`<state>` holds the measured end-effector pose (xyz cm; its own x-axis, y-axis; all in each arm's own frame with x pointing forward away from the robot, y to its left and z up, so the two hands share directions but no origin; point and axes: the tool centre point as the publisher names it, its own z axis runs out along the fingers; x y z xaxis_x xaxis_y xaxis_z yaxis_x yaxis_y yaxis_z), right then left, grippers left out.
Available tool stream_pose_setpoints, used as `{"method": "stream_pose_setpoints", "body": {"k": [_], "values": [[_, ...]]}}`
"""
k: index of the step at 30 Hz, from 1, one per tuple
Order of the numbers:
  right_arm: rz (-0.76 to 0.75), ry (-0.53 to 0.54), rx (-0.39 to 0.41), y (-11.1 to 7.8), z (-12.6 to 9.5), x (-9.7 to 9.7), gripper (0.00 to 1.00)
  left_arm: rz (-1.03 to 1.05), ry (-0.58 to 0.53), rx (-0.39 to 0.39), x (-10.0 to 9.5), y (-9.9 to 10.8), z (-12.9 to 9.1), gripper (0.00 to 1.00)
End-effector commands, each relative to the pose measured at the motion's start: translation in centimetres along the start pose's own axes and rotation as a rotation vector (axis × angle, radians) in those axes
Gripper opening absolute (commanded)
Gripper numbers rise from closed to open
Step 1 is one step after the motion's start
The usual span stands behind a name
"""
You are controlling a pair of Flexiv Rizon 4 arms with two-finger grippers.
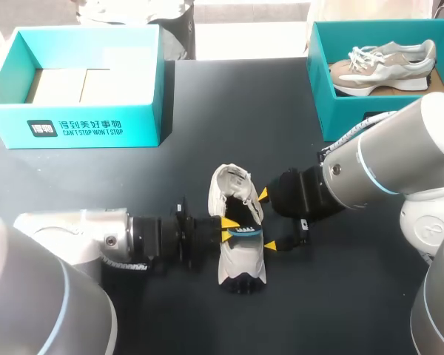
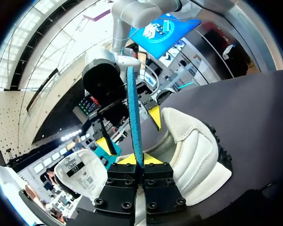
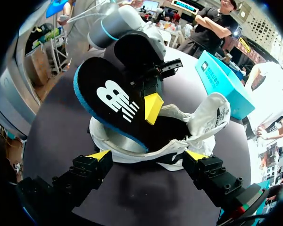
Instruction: Take the shoe out of the shoebox, open the shoe tongue, remove and reinsert the insole, then place the shoe into the shoebox
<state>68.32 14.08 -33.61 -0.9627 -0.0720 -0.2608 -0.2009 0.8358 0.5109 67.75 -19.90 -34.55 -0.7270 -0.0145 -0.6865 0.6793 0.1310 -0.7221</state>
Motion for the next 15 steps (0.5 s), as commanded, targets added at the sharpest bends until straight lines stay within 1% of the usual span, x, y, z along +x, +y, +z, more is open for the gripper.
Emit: {"method": "stream_pose_setpoints", "body": {"k": [1,2,3,4,5,9,11,12,15], "values": [[0.000,-0.002,-0.002,0.0,0.1,0.1,1.00,-0.002,0.010,-0.003,-0.2,0.3,0.4,0.00],[0.000,-0.002,-0.002,0.0,0.1,0.1,1.00,-0.002,0.010,-0.003,-0.2,0.0,0.3,0.00],[0.000,-0.002,-0.002,0.0,0.1,0.1,1.00,-0.001,0.009,-0.001,-0.1,-0.3,0.2,0.09],[0.000,-0.002,-0.002,0.0,0.1,0.1,1.00,0.001,0.008,0.000,-0.1,-0.6,0.2,0.32],[0.000,-0.002,-0.002,0.0,0.1,0.1,1.00,0.006,0.005,0.005,-0.1,-0.9,0.1,0.42],[0.000,-0.002,-0.002,0.0,0.1,0.1,1.00,0.018,-0.009,0.023,-0.4,-2.2,-0.4,0.44],[0.000,-0.002,-0.002,0.0,0.1,0.1,1.00,0.024,-0.012,0.031,-0.5,-2.7,-0.6,0.42],[0.000,-0.002,-0.002,0.0,0.1,0.1,1.00,0.030,-0.015,0.039,-0.6,-3.2,-0.7,0.38],[0.000,-0.002,-0.002,0.0,0.1,0.1,1.00,0.036,-0.021,0.054,-0.6,-4.0,-0.9,0.35]]}}
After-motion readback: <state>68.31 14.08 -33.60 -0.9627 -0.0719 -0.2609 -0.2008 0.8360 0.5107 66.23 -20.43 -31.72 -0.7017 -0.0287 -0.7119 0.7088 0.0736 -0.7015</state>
